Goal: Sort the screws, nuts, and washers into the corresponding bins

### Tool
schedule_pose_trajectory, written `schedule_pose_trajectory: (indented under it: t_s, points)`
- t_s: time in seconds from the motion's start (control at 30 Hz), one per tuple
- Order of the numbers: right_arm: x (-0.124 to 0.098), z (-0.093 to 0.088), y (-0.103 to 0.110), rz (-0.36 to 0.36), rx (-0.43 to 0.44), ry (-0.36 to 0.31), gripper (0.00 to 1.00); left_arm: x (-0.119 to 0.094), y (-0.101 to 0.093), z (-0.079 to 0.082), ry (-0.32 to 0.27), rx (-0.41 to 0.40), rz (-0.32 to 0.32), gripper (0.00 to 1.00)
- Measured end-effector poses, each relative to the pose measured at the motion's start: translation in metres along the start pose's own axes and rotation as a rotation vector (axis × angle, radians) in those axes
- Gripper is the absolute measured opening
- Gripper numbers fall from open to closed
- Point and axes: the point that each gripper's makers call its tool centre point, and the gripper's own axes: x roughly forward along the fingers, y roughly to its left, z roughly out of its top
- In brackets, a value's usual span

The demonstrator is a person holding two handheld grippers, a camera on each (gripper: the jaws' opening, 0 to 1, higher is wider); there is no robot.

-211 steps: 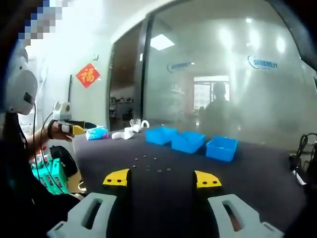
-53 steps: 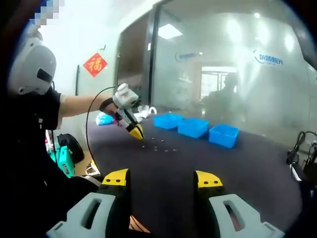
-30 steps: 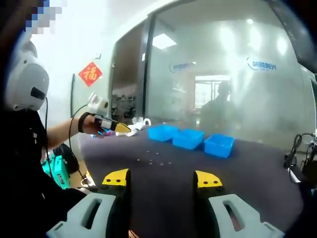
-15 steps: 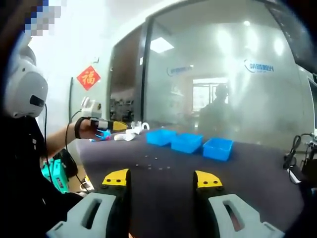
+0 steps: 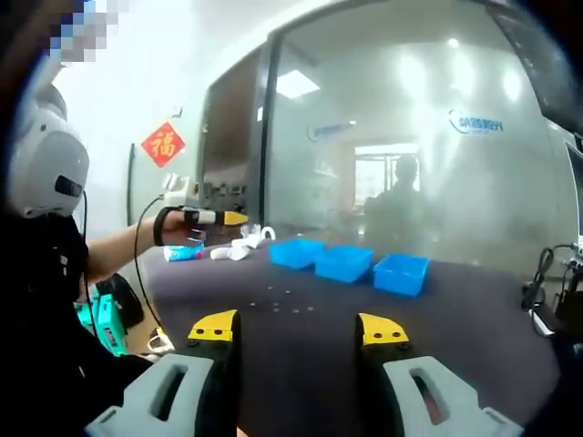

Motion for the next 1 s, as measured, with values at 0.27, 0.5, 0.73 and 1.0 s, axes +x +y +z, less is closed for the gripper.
schedule_pose_trajectory:
  t_s: [0.27, 0.5, 0.73, 1.0]
  points:
    - [-0.001, -0.001, -0.002, -0.004, 0.009, -0.008, 0.45, 0.037, 0.043, 0.011, -0.005, 0.043, 0.066, 0.05]
    - [-0.006, 0.000, -0.002, -0.013, 0.014, -0.011, 0.45, 0.071, 0.076, 0.015, 0.031, 0.075, 0.145, 0.05]
    - [-0.011, -0.001, -0.004, -0.022, 0.019, -0.013, 0.45, 0.101, 0.106, 0.010, 0.053, 0.045, 0.190, 0.05]
    - [-0.013, 0.002, -0.004, -0.025, 0.013, -0.012, 0.45, 0.115, 0.138, 0.021, 0.015, -0.021, 0.296, 0.05]
